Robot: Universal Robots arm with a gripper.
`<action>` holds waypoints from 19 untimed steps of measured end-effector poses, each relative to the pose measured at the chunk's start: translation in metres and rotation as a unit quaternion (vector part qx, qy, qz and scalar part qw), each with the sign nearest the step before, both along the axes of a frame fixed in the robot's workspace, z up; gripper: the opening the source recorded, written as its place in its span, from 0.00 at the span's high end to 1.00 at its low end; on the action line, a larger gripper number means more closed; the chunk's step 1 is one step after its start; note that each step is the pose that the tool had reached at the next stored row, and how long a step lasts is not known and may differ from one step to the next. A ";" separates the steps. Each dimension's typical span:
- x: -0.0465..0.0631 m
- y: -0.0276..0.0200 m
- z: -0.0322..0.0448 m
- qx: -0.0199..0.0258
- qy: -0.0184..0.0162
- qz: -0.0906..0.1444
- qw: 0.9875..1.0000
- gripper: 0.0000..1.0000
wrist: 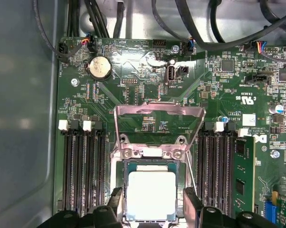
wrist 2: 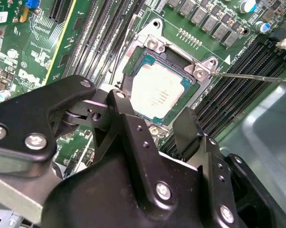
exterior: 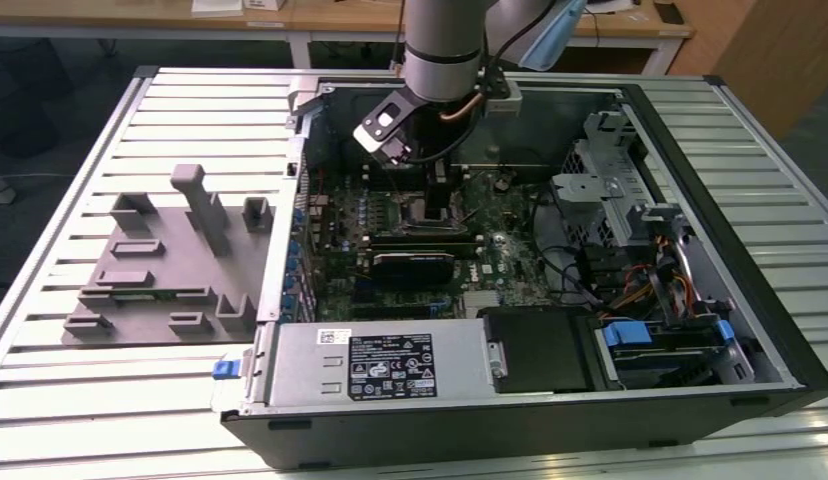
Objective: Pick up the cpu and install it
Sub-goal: 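Place the cpu into insertion slot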
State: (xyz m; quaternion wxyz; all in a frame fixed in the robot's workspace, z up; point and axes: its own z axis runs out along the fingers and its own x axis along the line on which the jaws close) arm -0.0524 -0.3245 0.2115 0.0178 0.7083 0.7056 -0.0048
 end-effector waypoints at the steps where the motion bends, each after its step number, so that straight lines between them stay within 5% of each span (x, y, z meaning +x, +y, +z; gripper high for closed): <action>1: 0.000 0.0000 0.0001 0.000 0.000 0.000 1.000 0.40; 13: 0.000 0.0000 0.0021 0.000 0.000 0.000 1.000 0.88; 19: 0.000 0.0000 0.0031 0.000 0.000 0.000 1.000 0.89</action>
